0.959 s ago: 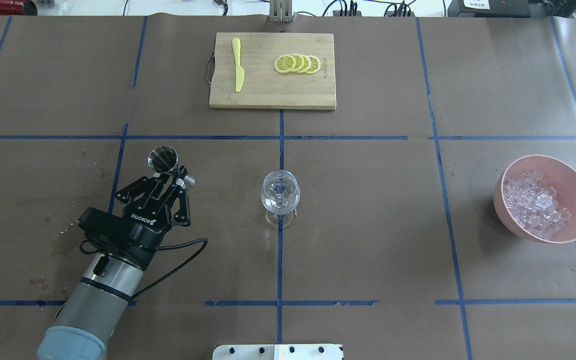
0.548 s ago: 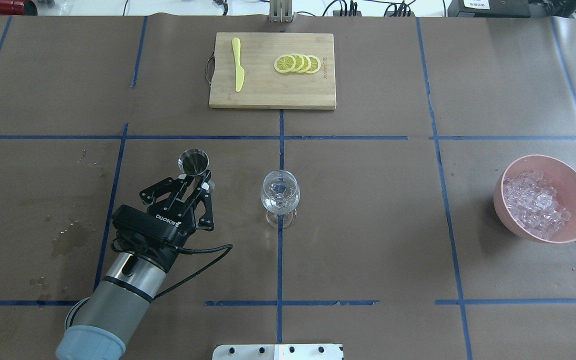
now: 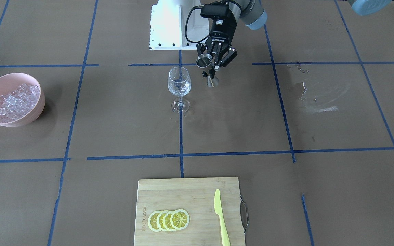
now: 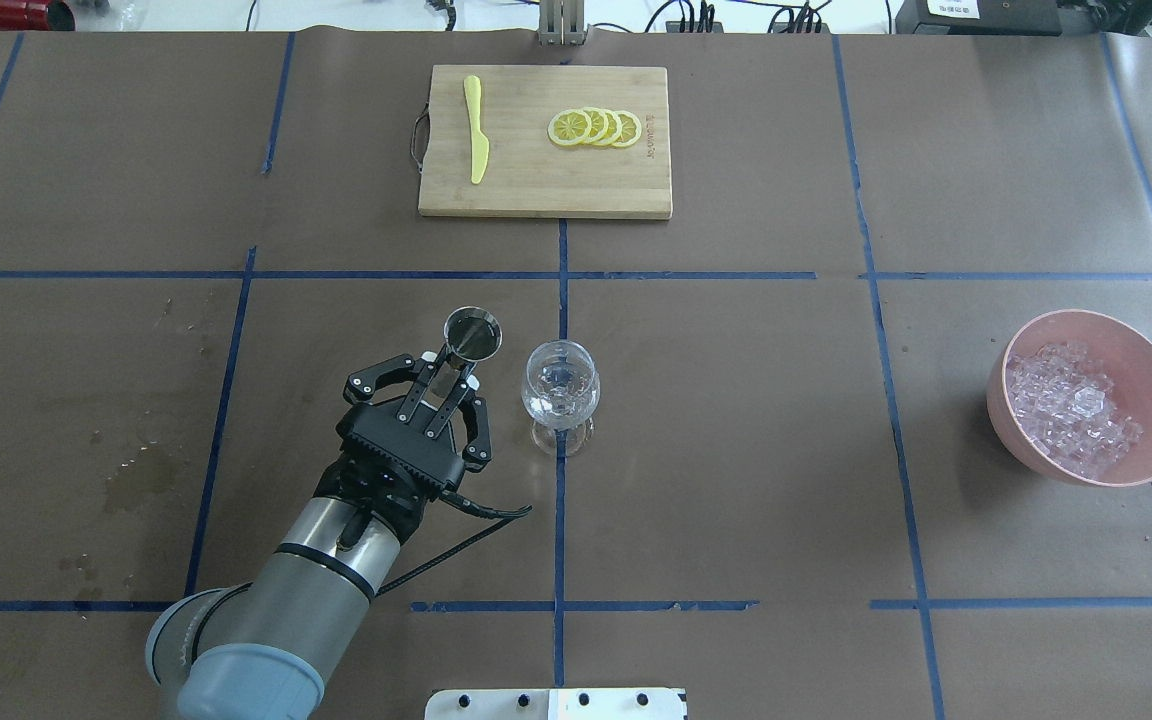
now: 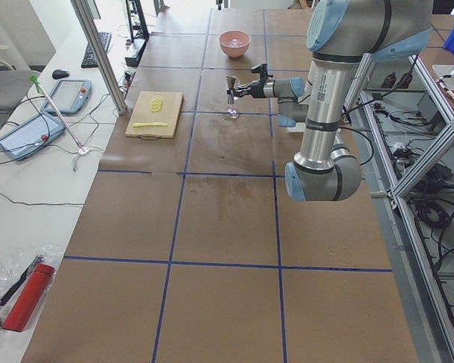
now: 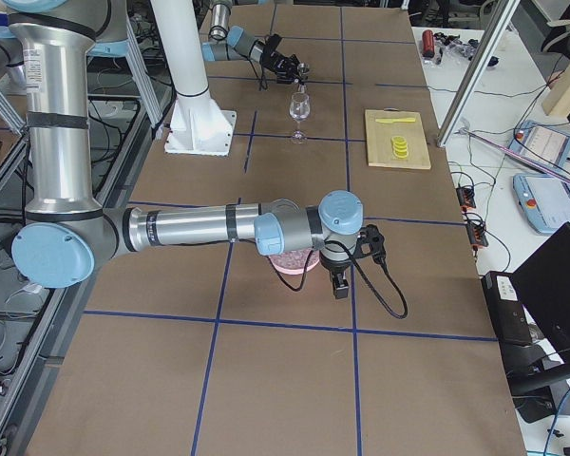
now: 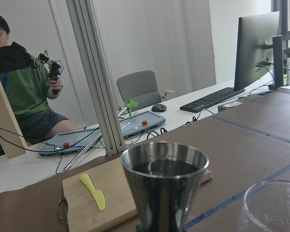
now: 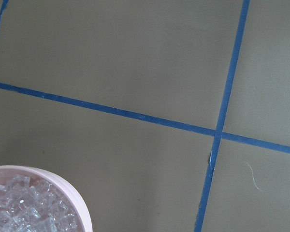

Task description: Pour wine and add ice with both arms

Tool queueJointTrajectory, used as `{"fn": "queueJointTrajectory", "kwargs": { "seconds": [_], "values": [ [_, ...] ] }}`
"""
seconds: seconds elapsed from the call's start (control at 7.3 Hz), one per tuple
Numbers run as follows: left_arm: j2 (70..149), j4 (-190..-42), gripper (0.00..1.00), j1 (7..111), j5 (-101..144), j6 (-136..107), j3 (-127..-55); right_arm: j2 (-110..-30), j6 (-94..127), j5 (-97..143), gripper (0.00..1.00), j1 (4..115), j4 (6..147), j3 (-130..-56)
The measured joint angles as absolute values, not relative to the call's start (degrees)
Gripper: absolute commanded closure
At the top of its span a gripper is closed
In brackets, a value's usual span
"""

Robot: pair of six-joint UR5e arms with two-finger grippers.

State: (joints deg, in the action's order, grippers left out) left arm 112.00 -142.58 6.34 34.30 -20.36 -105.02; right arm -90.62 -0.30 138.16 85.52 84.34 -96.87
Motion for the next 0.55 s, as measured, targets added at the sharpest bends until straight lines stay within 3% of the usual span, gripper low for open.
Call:
{"fn": "queueJointTrajectory", "kwargs": {
  "seconds": [0.55],
  "values": [
    [112.8, -136.8, 1.0, 6.3, 37.5, -14.6, -105.7, -90.6, -0.3, 138.2, 0.0, 85.5, 84.5, -96.7]
  ]
}}
